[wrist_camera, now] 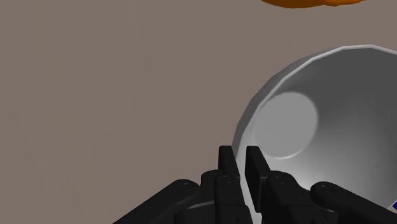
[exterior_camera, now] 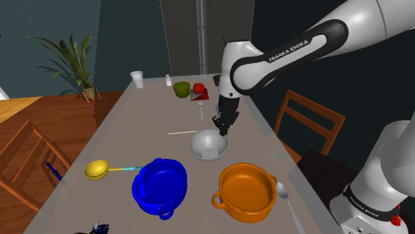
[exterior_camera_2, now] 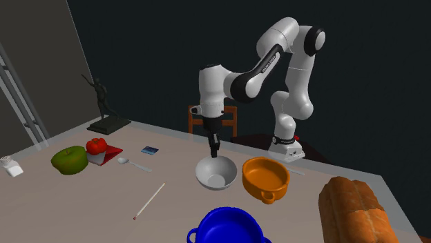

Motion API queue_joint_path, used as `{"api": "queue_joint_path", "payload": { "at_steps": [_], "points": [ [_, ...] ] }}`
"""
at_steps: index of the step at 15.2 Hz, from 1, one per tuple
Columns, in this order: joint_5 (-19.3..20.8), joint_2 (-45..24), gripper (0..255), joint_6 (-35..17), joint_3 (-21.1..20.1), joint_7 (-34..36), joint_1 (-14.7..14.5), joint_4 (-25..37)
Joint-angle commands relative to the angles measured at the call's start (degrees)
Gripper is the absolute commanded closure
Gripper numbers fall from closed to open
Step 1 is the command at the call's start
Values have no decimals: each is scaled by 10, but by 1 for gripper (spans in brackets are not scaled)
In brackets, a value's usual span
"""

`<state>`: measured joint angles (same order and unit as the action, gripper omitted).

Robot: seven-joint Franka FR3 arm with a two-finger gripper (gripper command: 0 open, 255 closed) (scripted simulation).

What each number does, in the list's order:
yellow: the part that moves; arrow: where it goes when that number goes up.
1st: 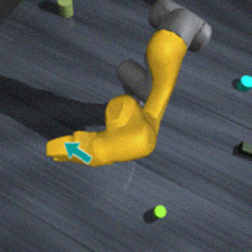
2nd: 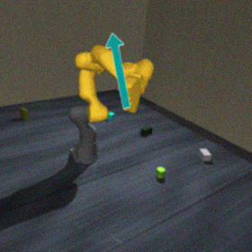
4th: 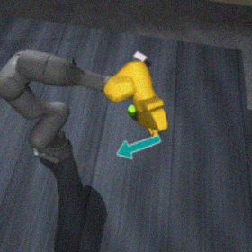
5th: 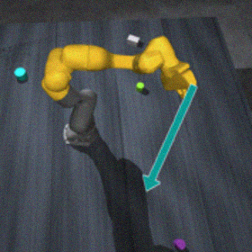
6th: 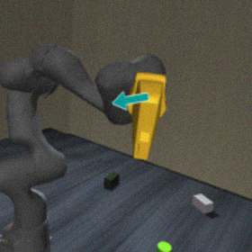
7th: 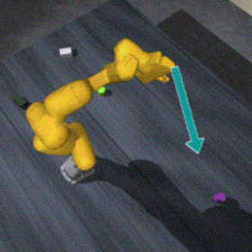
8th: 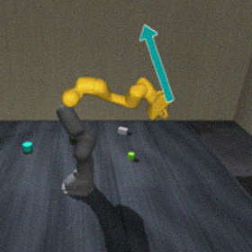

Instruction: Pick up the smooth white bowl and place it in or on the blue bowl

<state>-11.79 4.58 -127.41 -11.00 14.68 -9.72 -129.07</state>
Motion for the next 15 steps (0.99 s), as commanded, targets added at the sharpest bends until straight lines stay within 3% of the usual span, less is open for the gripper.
{"api": "queue_joint_path", "payload": {
  "at_steps": [1,15],
  "points": [
    [1,6,255,15,0,2,0,9],
    [6,42,255,123,5,16,3,81]
  ]
}}
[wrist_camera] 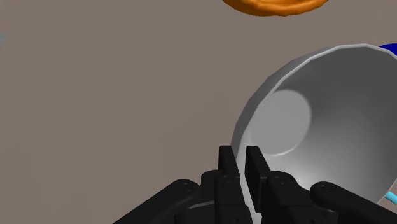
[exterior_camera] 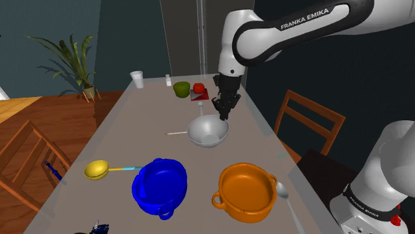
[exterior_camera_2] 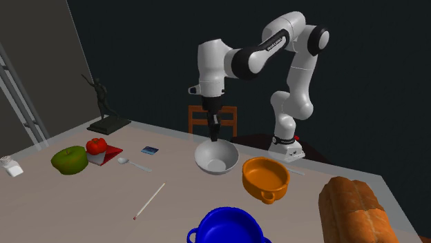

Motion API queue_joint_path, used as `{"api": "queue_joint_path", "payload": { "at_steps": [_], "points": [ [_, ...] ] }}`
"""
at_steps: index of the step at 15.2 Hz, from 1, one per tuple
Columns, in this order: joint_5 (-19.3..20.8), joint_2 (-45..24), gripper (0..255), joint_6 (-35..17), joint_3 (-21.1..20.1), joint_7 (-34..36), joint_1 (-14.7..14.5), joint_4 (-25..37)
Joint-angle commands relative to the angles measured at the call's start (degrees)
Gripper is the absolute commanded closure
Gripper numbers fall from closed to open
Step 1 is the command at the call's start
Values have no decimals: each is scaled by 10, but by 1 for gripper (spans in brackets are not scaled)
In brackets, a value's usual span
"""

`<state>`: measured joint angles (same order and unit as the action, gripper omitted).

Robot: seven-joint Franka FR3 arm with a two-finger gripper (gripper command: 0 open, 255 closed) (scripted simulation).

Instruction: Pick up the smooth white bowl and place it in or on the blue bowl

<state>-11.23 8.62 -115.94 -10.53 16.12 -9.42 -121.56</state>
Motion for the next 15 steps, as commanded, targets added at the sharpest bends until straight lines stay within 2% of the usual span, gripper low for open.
{"api": "queue_joint_path", "payload": {
  "at_steps": [1,7,15],
  "points": [
    [1,3,255,15,1,2,0,12],
    [13,-43,255,34,-37,75,-26,88],
    [57,-149,255,72,-86,192,-76,241]
  ]
}}
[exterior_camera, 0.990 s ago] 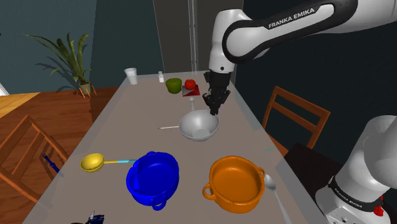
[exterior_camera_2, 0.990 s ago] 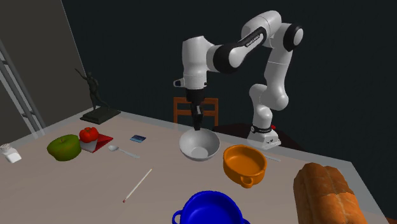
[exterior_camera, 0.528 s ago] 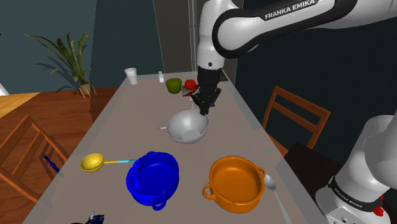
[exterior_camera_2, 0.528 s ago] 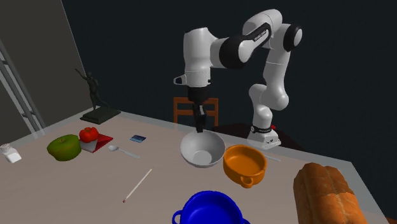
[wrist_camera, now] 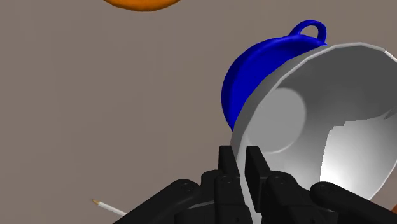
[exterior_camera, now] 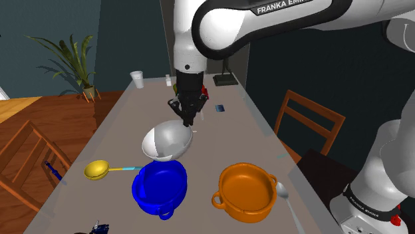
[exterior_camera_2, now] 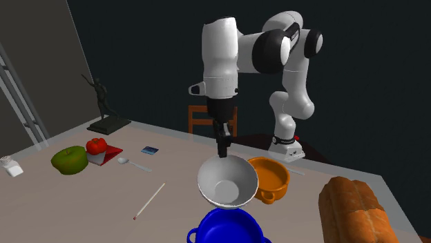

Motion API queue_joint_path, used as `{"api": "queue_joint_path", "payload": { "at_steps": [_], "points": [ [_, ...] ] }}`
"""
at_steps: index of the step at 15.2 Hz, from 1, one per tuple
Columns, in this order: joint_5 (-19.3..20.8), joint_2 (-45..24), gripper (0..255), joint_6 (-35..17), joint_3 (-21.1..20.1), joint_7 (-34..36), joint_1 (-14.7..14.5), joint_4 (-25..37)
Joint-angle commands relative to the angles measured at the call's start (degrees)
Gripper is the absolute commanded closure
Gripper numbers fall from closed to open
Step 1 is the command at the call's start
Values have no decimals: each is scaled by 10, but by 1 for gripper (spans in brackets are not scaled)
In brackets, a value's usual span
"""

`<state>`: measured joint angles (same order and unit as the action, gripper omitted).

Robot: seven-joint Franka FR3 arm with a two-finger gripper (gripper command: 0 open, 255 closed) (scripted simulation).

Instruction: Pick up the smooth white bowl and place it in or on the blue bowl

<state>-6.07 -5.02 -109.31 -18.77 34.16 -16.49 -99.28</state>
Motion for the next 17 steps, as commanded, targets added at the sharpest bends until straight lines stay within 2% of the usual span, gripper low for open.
{"api": "queue_joint_path", "payload": {
  "at_steps": [1,4,17],
  "points": [
    [13,-28,255,12,-9,27,-13,42],
    [36,-76,255,35,-20,65,-37,112],
    [36,-82,255,-63,-18,57,-36,21]
  ]
}}
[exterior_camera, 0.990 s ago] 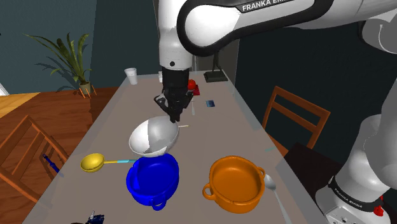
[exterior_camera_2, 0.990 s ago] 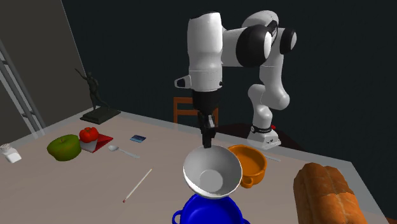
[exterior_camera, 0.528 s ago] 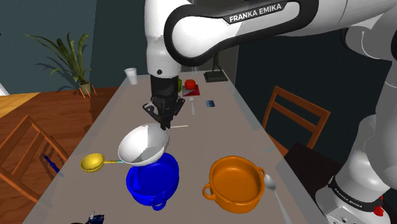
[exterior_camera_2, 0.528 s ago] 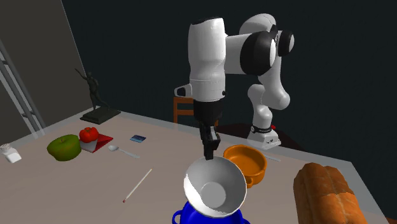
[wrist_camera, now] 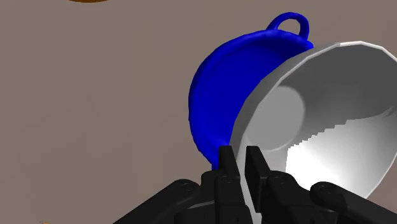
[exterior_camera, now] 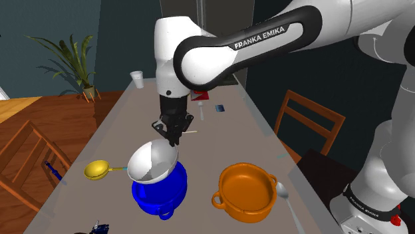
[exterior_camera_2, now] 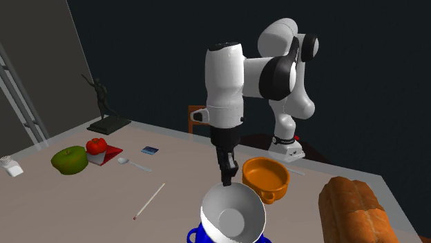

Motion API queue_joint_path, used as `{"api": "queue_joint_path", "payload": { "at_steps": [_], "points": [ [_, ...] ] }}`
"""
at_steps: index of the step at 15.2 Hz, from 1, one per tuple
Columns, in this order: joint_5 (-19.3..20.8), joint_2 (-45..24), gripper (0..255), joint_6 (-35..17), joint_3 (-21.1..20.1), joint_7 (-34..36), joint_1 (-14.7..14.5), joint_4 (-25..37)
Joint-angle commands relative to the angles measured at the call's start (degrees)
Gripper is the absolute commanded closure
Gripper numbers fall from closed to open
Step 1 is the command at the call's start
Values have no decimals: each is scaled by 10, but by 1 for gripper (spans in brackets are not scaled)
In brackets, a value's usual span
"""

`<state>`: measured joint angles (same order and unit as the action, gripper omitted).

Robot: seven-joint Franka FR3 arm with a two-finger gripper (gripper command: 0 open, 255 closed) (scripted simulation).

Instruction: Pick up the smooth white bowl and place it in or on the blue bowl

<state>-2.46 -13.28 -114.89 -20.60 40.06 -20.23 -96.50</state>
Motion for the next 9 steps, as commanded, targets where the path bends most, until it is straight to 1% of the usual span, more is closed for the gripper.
{"api": "queue_joint_path", "payload": {
  "at_steps": [1,9],
  "points": [
    [0,-1,255,-14,1,-2,1,-13],
    [4,-18,255,-74,2,-4,0,-57]
  ]
}}
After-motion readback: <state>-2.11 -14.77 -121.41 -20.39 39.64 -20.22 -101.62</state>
